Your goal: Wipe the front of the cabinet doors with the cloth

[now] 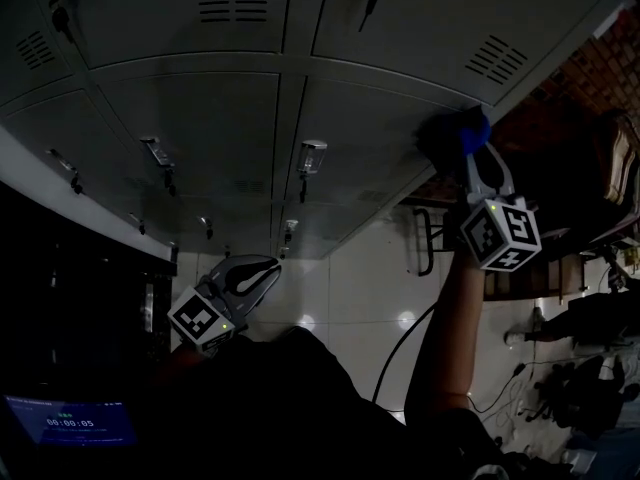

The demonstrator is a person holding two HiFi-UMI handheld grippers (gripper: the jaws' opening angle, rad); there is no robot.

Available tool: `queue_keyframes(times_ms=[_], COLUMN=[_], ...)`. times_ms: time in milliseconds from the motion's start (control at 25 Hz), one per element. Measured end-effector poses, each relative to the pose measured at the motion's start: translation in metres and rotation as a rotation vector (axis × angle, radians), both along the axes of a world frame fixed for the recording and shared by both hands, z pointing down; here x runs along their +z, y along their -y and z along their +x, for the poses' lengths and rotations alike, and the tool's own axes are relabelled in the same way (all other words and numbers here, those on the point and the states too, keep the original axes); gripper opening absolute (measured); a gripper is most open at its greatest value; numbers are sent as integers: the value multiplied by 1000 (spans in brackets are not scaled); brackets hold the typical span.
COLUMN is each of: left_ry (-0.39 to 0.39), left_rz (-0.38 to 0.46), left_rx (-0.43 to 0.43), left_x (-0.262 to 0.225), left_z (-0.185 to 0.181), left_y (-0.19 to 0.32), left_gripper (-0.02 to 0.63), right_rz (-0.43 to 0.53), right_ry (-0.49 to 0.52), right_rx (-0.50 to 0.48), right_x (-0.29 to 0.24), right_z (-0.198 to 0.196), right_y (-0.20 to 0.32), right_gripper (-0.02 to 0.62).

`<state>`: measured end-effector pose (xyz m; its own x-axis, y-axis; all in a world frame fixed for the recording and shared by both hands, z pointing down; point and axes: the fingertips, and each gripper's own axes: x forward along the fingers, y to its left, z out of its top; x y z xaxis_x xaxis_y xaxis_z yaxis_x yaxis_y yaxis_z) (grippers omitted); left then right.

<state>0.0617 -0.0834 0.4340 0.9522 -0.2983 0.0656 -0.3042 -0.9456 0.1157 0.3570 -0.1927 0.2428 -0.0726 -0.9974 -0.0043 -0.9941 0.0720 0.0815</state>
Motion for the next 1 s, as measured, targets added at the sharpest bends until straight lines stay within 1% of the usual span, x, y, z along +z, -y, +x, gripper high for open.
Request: queue_keyframes(times_ms=[160,280,400,480,600,840,1000], left_ry=[21,12,22,15,-5,1,2], left_rz=[-15,-9,-5,-8,-5,-10,2], left_rx=[-1,0,-13,-13,-6,-42,-86], left_x=[6,0,3,1,-4,-5,2], left_z=[-3,-9,-19,-24,-32,-62,-89], left_y=[-3,-6,-6,-8,-13,-20,-20], left_gripper=[18,18,18,18,18,18,18], right_rz=[-4,-11,-23,-26,-23,-55,-71], right_ry=[14,13,29,23,-4,-6,-4], right_rx=[62,100,126,129,74,-137,-246], right_x=[3,7,10,10,12,37,50], right_z=[27,38,40,32,-1,-112,-176], right_y=[-7,-10,-13,-17,-19,-5,13], right_gripper=[72,72,72,72,72,72,72])
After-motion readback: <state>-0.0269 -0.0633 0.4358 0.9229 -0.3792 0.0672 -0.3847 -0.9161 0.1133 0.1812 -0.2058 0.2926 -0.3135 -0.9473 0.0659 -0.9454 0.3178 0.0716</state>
